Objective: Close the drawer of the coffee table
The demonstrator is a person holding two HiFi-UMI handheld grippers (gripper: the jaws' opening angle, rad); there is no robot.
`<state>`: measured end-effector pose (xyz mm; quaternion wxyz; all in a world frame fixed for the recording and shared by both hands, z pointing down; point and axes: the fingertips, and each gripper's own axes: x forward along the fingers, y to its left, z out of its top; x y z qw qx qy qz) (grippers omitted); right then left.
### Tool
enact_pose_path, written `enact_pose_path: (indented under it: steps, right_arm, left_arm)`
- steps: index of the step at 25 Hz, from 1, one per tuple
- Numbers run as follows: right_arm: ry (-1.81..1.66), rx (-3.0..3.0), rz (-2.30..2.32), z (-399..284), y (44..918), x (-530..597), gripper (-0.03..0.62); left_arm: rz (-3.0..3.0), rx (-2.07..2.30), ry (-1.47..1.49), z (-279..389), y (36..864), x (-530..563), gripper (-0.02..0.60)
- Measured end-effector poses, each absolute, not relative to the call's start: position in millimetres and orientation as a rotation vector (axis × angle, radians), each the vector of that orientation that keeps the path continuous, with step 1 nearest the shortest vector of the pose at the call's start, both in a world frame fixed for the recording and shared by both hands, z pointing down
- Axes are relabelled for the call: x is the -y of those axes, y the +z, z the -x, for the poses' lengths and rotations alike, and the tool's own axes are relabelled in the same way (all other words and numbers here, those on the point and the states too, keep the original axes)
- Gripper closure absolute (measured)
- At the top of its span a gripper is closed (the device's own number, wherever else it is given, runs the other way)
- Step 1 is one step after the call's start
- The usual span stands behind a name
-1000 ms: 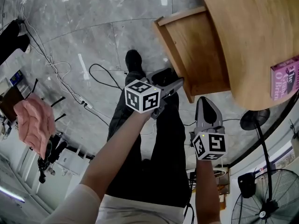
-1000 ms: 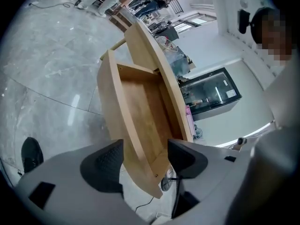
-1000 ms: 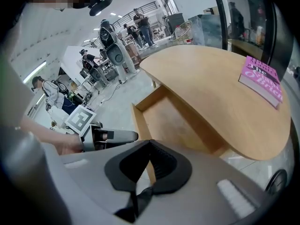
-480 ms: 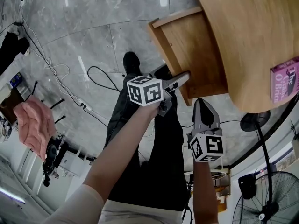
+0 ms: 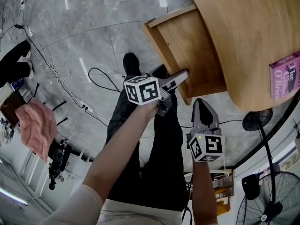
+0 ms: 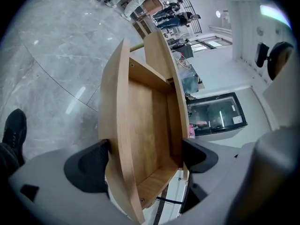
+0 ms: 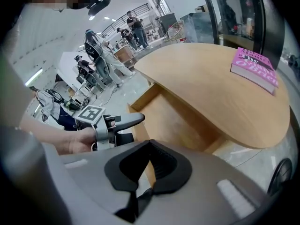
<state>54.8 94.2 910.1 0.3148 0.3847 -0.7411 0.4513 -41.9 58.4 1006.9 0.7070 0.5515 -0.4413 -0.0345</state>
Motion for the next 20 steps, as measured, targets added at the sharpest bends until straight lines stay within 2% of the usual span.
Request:
enact_pose_path:
  steps: [20]
  right_arm:
    - [1.251,2.025,-1.037,-76.1,883.5,-93.4,0.583]
  left_arm:
    - [-1.151,1.004,-0.078,36.2,993.1,-49.1,0.066]
